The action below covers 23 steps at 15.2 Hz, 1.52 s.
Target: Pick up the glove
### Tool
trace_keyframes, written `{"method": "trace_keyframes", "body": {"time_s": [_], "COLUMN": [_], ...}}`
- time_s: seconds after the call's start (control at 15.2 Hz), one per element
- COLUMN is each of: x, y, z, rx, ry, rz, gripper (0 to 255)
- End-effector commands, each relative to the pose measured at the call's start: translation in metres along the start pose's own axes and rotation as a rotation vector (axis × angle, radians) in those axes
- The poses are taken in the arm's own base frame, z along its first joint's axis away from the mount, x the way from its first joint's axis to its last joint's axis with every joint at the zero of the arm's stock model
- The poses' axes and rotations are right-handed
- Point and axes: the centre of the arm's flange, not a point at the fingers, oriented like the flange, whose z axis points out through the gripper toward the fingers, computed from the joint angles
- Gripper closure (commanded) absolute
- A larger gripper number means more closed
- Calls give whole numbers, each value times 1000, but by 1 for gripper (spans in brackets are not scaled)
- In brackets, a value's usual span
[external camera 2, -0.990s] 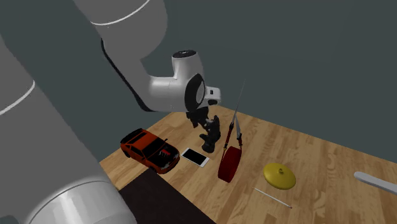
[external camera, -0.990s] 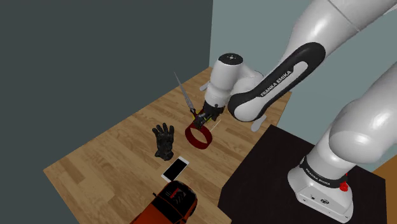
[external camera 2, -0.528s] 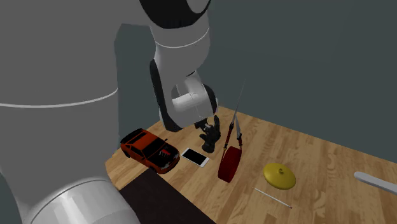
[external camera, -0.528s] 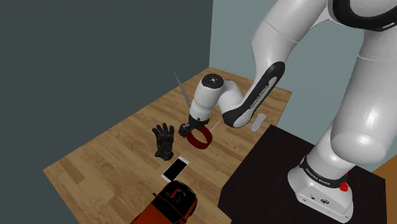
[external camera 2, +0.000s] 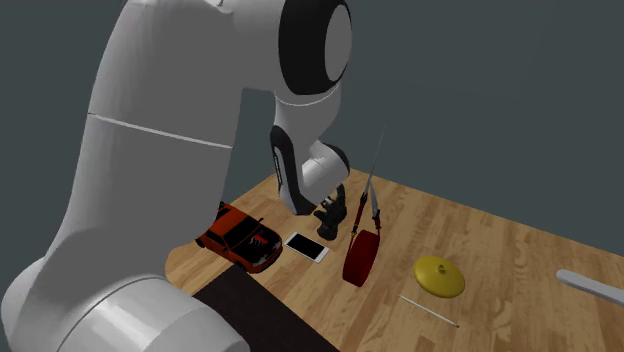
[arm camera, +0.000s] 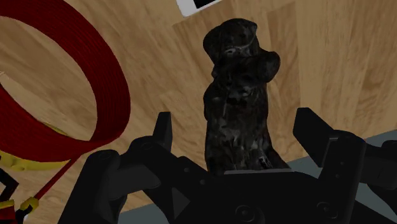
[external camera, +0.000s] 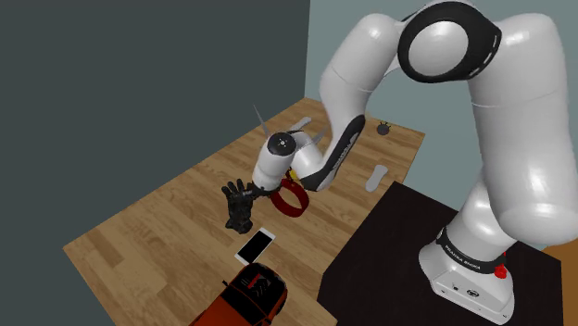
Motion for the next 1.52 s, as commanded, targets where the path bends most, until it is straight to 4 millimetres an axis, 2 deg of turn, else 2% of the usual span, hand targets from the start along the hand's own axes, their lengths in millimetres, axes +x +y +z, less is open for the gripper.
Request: {"method": "trace_keyframes", "body": {"time_s": [0.0, 0.13, 0.2, 0.66, 0.79, 0.86, 1.45], "x": [4, 11, 11, -4, -4, -4, -4], "y": [-13, -24, -24, -20, -20, -20, -20], "z": [21, 43, 43, 80, 80, 80, 80], "rx": [6, 12, 12, 12, 12, 11, 12], "ry": [20, 40, 40, 40, 40, 40, 40], "rz": [21, 42, 42, 42, 42, 42, 42], "gripper": [0, 0, 0, 0, 0, 255, 255]}}
